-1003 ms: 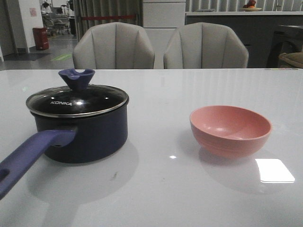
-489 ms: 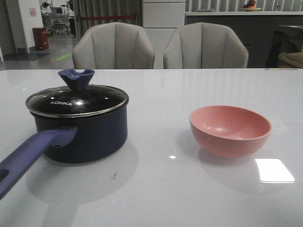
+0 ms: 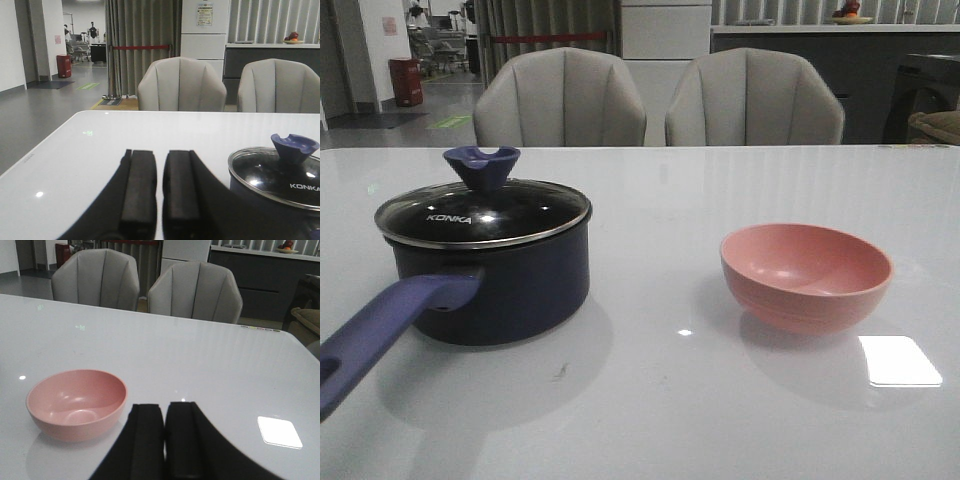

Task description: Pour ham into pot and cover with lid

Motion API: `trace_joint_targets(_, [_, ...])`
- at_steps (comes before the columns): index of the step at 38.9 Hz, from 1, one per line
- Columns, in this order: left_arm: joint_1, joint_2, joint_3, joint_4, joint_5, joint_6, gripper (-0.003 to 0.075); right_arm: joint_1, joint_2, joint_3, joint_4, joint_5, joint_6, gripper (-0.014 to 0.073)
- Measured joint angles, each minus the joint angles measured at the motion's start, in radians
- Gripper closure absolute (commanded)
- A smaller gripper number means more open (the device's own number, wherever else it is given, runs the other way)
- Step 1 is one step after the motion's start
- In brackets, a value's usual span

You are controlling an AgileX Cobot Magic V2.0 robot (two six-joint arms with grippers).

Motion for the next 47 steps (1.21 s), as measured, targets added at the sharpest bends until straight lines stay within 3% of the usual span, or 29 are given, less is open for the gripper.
trace_joint_targets(14, [0.000,0.000,0.000,-0.001,0.000,0.000,0.0589,0.014,-0.011,0.020,-0.065,-0.011,0.129,0.0424])
trace_joint_targets(47, [0.000,0.000,0.000,-0.001,0.000,0.000,0.0589,0.014,-0.011,0.020,-0.066,-0.011,0.128,0.0424])
